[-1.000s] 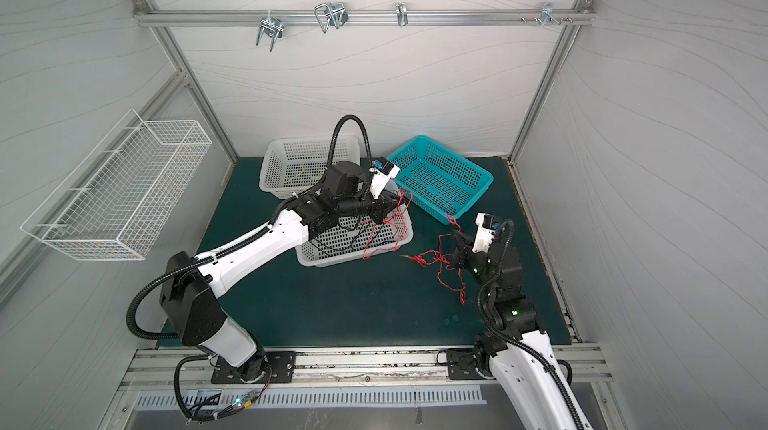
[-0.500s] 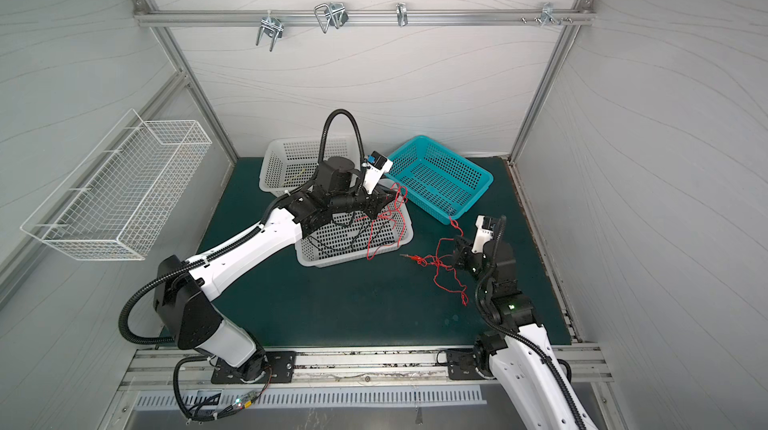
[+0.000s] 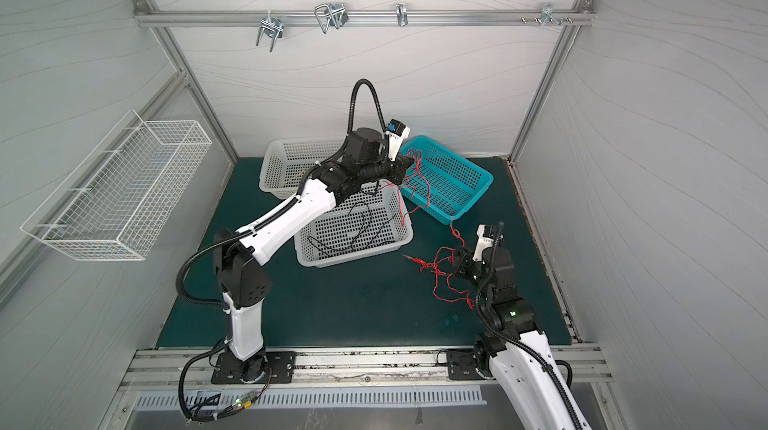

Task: Untangle and sort cables by color
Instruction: Place the cable into the container.

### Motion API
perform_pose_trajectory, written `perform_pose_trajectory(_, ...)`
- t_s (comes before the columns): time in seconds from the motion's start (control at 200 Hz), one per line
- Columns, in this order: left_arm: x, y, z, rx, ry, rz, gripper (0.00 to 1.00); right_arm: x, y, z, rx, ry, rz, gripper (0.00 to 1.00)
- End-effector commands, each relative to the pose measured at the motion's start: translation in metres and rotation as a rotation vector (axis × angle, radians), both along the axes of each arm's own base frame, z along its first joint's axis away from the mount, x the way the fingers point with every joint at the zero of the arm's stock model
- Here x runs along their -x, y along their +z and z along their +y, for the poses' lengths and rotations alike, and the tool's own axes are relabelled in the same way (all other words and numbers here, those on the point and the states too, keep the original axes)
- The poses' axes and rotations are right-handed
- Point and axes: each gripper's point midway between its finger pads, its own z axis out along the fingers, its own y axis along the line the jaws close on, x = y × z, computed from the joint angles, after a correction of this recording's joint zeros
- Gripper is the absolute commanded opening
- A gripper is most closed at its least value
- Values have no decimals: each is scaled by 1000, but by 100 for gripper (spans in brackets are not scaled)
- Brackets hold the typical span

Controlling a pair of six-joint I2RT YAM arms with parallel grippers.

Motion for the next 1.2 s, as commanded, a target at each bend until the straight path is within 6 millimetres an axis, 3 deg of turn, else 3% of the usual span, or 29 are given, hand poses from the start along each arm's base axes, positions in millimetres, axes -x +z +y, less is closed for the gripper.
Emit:
perform_pose_trajectory(0.0,-34,-7,3,6,149,11,0,6,-3,-3,-2,-15,16,0)
perform_pose_trajectory(0.295,-88,-45,-45,210,168,41,0,9,4,0,0,14,-6,0)
perform_pose_trajectory(0.485,-99,-60,-69,341,107,49,0,6,4,2,-1,26,-16,0)
perform_pose_trajectory(0.605,-106,-71,-71,359,120,97,0,3,0,5,-2,33,-10,0)
perform_pose_trajectory(0.77,-113,-103,-63,337,185,223,0,-1,-4,9,-6,50,1,0)
perform_pose_trajectory(0.825,-114,-113,-58,325,203,260,11,-3,-5,11,-9,56,4,0)
perform_pose_trajectory(1.055,-110,-129,-51,312,204,317,24,-3,-6,12,-16,59,11,0)
perform_pose_trajectory(1.196,-108,-131,-52,306,194,331,38,-2,-6,12,-19,59,13,0)
